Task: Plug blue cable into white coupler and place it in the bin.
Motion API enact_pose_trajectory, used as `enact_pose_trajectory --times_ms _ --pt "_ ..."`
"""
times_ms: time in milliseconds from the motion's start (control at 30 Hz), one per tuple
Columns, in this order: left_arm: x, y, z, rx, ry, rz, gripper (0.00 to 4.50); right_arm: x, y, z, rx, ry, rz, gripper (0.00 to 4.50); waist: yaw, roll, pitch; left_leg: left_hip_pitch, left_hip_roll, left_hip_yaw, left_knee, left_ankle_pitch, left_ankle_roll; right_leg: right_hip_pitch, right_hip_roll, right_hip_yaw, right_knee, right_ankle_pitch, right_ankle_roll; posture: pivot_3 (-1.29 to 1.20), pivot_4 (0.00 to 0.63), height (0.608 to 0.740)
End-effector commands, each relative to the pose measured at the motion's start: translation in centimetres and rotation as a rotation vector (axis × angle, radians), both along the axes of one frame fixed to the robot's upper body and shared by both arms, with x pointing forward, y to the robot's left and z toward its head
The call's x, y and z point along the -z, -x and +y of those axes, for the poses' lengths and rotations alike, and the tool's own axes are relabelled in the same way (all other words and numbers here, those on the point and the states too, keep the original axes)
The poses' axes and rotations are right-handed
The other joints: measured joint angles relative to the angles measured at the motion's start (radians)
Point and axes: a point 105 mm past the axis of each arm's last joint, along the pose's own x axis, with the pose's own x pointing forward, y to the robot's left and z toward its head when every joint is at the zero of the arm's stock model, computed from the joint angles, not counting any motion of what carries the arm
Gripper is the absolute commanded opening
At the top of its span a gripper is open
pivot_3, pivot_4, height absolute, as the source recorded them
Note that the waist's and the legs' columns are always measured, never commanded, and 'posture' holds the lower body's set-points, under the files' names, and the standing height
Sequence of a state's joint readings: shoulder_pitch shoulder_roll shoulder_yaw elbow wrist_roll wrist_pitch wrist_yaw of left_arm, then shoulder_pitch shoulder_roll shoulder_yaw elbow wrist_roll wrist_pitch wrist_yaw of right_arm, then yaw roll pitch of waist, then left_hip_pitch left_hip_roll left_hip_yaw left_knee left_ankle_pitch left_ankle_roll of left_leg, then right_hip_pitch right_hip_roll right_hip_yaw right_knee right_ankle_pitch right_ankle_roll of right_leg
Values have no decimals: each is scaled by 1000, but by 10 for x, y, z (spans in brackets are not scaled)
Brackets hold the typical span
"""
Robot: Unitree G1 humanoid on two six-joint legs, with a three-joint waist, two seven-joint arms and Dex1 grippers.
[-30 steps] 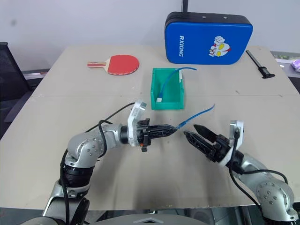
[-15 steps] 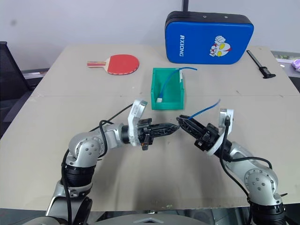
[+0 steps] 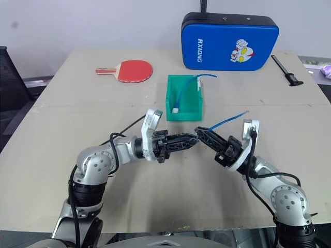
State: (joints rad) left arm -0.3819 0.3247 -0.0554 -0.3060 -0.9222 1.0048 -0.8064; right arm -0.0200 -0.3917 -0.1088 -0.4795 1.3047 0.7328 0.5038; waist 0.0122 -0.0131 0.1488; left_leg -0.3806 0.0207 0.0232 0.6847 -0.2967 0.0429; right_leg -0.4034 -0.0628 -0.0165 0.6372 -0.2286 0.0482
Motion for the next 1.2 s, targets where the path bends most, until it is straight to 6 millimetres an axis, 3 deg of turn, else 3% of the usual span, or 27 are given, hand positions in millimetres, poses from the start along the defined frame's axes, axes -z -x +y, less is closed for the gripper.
enact_pose_trajectory --times_ms 33,67,133,267,400,533,633,800,900,1067,1200 --pt "-13 5 -3 -30 -17 -128 3243 -11 -5 -15 23 0 -53 0 2 0 0 0 0 0 0 0 0 0 0 0 0 0 0 0 150 728" --pt "-16 7 -2 -42 -31 -169 3798 -13 -8 -20 34 6 -58 0 2 0 0 0 0 0 0 0 0 0 0 0 0 0 0 0 150 728" --pt "-26 11 -1 -71 -39 -246 4425 -15 -13 -27 54 13 -69 0 1 -1 1 0 0 0 0 0 0 0 0 0 0 0 0 0 150 728" --pt "-52 12 10 -241 -53 -459 4425 -13 -32 -45 174 40 -94 0 0 -1 1 0 0 0 -1 0 0 0 0 1 -1 0 0 0 150 728" --pt "-48 4 37 -549 -209 -666 4425 -18 -48 -59 269 49 -165 0 -6 0 0 0 0 1 -2 0 0 0 1 3 -1 0 0 0 150 728" --pt "-31 11 88 -950 -455 -811 4425 -22 -53 -59 269 111 -279 0 -2 0 1 0 0 1 -3 0 0 -2 1 5 -2 1 1 0 150 728" --pt "-6 44 129 -1223 -625 -756 4425 -24 -54 -49 229 142 -335 0 -12 0 1 0 0 3 -6 0 0 -4 -1 9 -5 1 1 0 150 728" --pt "28 87 144 -1403 -766 -673 4425 -31 -54 -38 194 134 -364 0 7 -1 1 -4 0 0 -6 -1 1 -5 -8 6 -10 0 -1 0 150 728" --pt "60 105 154 -1535 -821 -454 4425 -32 -55 -37 190 139 -371 0 4 -1 1 -4 0 0 -6 -1 1 -4 -10 6 -11 1 -3 0 150 728" --pt "88 89 165 -1576 -821 -368 4425 -36 -53 -35 186 141 -382 0 4 -1 1 -6 0 -3 -6 -1 1 -6 -6 0 -10 0 -3 0 150 728" --pt "99 72 161 -1537 -761 -337 4425 -39 -46 -28 140 136 -392 0 -4 0 1 -7 1 -2 -6 -1 1 -8 1 0 -8 1 -2 0 150 728"
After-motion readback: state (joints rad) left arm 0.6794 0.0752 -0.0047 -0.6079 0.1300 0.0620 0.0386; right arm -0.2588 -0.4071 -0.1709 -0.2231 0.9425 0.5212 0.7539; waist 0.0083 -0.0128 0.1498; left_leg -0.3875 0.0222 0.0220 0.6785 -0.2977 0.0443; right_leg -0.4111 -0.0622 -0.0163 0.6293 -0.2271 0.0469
